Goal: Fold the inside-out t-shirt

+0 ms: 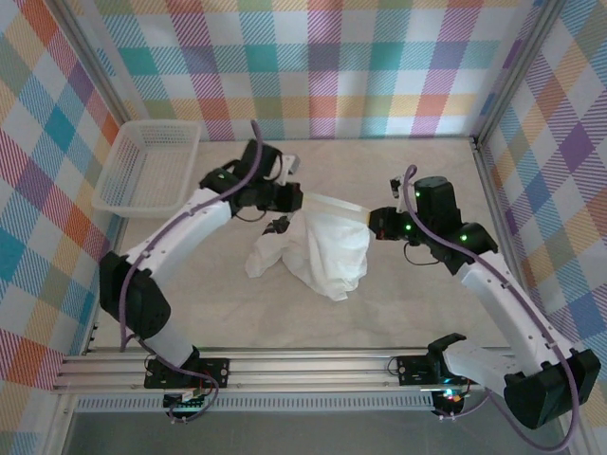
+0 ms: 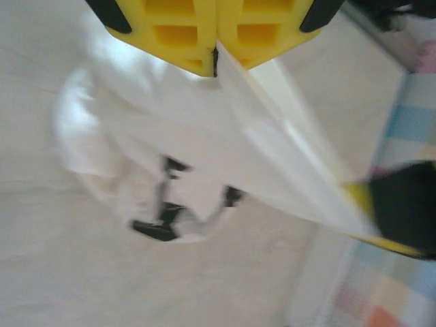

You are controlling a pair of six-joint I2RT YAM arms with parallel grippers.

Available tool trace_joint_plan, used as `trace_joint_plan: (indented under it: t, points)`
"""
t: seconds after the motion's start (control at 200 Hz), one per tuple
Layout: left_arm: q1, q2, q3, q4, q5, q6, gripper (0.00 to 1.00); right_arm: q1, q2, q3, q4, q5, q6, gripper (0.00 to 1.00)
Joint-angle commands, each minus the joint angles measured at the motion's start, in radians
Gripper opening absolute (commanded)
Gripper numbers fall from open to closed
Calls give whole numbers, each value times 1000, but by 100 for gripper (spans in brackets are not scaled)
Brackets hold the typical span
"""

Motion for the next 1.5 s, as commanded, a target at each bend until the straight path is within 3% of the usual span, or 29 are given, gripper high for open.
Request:
trace_joint_plan:
  t: [0.0,0.12,0.195,0.25,0.305,0.345,0.38,0.435,0.47,0.525,0.635,0.705,0.775,0.845,0.92,0.995,1.075,1.25,1.305,1.4,1.465,1.495]
  points:
    - [21,-68,106,-80,132,32,0,-6,22,80,-192,208,-134,0]
    - [11,-59,164,-17,316,9,0,-8,10,166,-72,17,-161,0]
    - [-16,-62,184,74,370,-37,0,-8,9,252,-31,-15,-161,2]
    - [-60,-59,200,122,389,-47,0,-7,-5,305,-27,83,-141,2]
    - [-123,-42,221,128,392,-18,0,-7,-44,322,-22,254,-102,4]
    - [-185,-21,233,114,395,14,0,-7,-84,309,-19,396,-67,10]
    - [-237,0,235,99,394,40,0,-8,-126,284,-16,526,-30,22]
    - [-317,37,221,85,377,63,0,-8,-196,228,-16,683,27,53]
    - [-362,56,207,85,354,69,0,-7,-243,190,-14,740,43,63]
    - [-423,74,191,87,349,102,14,-7,-306,144,-12,782,58,69]
    - [-479,32,158,105,275,219,42,-8,-356,107,-30,796,90,72]
    - [-465,-29,123,133,146,253,51,-8,-328,103,-37,769,77,74]
    - [-418,-84,76,162,6,233,55,-8,-257,110,-39,654,16,75]
    - [-323,-104,40,151,-110,116,55,-9,-139,134,-75,483,-32,77]
    - [-193,-67,33,32,-181,-52,55,-8,17,170,-128,281,-44,77]
    - [-68,-3,17,-82,-150,-184,55,-7,163,179,-145,115,-42,75]
    - [7,41,-61,-42,-62,-225,56,-7,290,154,-118,59,-20,76]
    - [35,208,-55,-14,-19,-184,77,-8,516,125,-1,20,-14,82]
    - [35,272,-38,-7,-8,-165,79,-7,594,156,2,2,-27,82]
    - [35,387,-1,-11,20,-155,78,-8,696,209,5,-21,-35,74]
    - [36,434,11,0,41,-157,67,-8,732,238,14,-29,-45,61]
    - [38,440,9,18,42,-159,59,-9,740,248,23,-34,-53,49]
